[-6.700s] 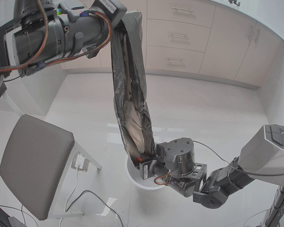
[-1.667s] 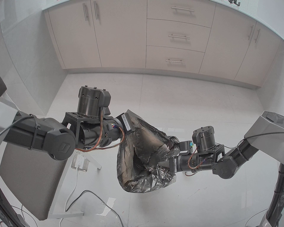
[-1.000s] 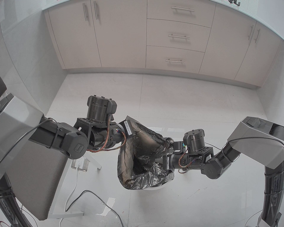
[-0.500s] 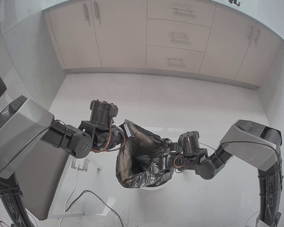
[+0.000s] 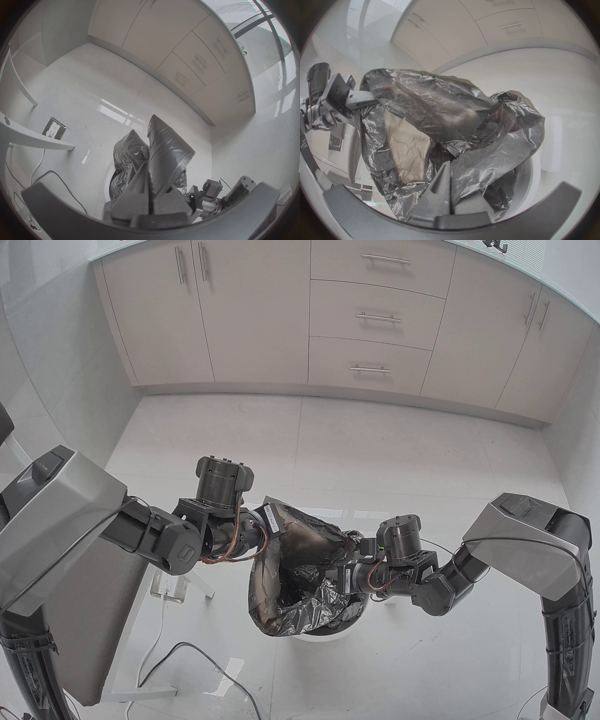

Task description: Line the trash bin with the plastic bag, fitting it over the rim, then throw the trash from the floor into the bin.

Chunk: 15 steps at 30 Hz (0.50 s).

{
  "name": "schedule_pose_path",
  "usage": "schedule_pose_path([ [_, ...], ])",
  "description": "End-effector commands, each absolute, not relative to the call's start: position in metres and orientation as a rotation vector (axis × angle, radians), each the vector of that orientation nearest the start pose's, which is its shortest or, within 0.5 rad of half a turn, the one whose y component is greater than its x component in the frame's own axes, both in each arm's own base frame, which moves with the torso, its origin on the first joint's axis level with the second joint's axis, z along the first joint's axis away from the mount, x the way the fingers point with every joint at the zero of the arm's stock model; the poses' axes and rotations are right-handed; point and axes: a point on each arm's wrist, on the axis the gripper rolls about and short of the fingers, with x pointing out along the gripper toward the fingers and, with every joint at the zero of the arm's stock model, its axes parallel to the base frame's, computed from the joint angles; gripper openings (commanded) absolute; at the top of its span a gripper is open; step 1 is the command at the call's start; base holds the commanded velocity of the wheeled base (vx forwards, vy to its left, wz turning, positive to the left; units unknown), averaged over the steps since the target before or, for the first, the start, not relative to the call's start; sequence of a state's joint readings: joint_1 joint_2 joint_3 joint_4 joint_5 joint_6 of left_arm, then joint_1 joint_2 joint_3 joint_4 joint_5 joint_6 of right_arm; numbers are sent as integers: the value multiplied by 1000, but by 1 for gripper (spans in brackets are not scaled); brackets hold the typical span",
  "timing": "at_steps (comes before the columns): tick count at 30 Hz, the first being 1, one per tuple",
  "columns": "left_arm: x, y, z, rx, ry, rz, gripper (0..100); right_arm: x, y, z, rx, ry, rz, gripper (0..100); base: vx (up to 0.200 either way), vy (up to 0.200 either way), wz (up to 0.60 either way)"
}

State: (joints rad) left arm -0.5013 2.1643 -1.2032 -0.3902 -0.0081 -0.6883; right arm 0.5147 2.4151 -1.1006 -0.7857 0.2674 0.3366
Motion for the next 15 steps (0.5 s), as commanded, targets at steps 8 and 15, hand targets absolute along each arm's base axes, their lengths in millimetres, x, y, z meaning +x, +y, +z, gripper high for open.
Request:
schedule_pose_path([
  [8,369,-207,59,-489,779,-256,0,366,204,-13,190,676,564,0,0,0,0],
  [15,353,-228,49,-462,831,-296,0,345,200,0,177,683,564,0,0,0,0],
])
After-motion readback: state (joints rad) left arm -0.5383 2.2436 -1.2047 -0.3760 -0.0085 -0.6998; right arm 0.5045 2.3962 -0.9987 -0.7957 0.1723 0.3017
